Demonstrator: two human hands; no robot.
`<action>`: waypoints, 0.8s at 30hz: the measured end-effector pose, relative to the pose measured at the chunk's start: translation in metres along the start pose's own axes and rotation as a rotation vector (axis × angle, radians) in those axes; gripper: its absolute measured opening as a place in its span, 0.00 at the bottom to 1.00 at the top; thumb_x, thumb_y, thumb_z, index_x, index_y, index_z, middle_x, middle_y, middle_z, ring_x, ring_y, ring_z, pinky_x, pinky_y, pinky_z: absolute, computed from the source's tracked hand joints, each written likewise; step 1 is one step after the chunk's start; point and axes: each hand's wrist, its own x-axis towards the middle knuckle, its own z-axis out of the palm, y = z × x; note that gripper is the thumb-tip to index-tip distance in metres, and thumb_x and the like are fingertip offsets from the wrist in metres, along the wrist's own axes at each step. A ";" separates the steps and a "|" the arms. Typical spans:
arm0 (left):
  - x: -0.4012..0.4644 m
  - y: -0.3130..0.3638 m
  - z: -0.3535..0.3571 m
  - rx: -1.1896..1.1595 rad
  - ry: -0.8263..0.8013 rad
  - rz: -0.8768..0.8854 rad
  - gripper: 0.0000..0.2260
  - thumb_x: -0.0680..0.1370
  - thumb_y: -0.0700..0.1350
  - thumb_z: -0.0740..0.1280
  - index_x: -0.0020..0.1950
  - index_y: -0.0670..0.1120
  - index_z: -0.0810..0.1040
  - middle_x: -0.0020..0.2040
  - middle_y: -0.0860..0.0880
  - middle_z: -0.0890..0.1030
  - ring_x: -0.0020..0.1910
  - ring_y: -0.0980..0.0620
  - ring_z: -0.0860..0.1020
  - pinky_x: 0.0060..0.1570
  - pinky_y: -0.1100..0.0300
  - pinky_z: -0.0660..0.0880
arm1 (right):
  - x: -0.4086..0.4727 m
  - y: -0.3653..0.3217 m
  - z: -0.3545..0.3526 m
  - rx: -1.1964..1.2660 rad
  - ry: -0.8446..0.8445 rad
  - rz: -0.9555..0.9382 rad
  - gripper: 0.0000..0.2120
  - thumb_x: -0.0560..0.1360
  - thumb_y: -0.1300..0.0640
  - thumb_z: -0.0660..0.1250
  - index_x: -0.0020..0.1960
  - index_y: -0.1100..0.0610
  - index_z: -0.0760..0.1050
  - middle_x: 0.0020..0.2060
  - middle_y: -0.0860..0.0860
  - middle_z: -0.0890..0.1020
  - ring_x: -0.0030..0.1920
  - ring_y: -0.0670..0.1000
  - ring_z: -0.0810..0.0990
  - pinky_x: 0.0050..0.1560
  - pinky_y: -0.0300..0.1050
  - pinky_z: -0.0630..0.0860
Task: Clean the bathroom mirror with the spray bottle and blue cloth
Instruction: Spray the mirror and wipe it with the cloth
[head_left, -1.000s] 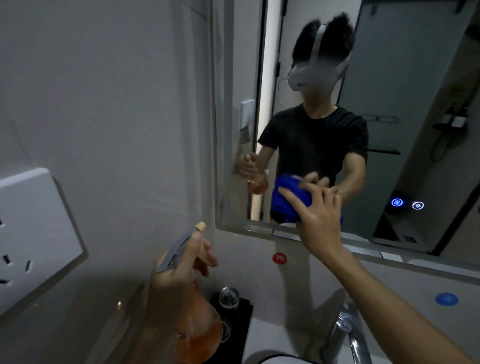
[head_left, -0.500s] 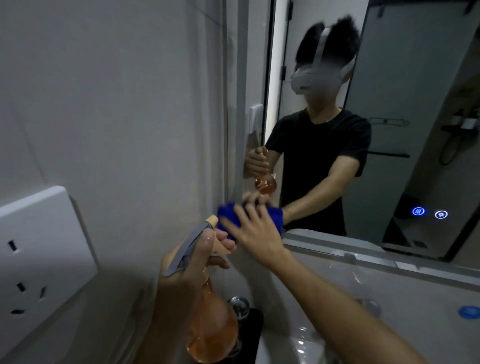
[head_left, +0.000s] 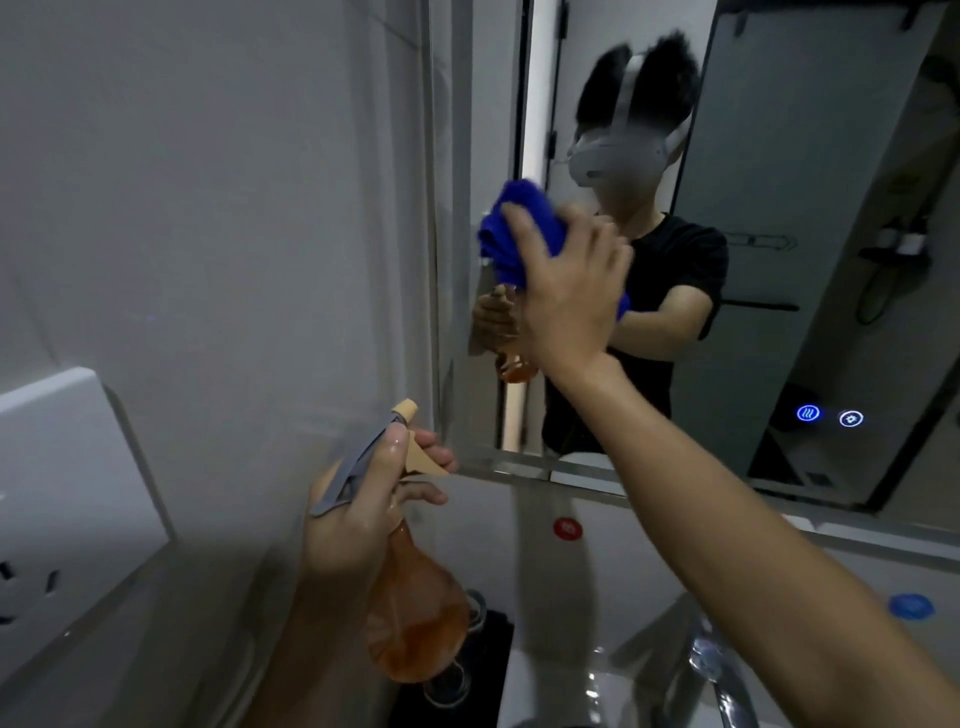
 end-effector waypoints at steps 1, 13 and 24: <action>0.001 0.002 0.000 0.004 0.014 0.000 0.23 0.67 0.66 0.72 0.51 0.49 0.85 0.43 0.44 0.85 0.45 0.40 0.84 0.36 0.53 0.80 | -0.007 -0.012 0.009 -0.012 -0.027 -0.083 0.29 0.73 0.52 0.67 0.73 0.47 0.65 0.65 0.62 0.73 0.61 0.69 0.73 0.60 0.67 0.69; 0.000 0.000 0.002 -0.011 0.004 -0.018 0.30 0.70 0.63 0.71 0.55 0.38 0.81 0.46 0.36 0.83 0.47 0.37 0.84 0.36 0.54 0.81 | -0.160 0.083 0.023 -0.075 -0.326 -0.678 0.31 0.68 0.53 0.74 0.69 0.46 0.71 0.61 0.60 0.75 0.53 0.63 0.75 0.50 0.58 0.70; 0.002 0.000 0.013 -0.033 0.016 -0.025 0.20 0.78 0.50 0.65 0.60 0.35 0.79 0.48 0.36 0.83 0.47 0.37 0.83 0.37 0.53 0.80 | -0.021 0.033 -0.008 0.023 -0.003 -0.002 0.27 0.75 0.52 0.62 0.74 0.47 0.65 0.64 0.62 0.73 0.61 0.66 0.72 0.58 0.61 0.69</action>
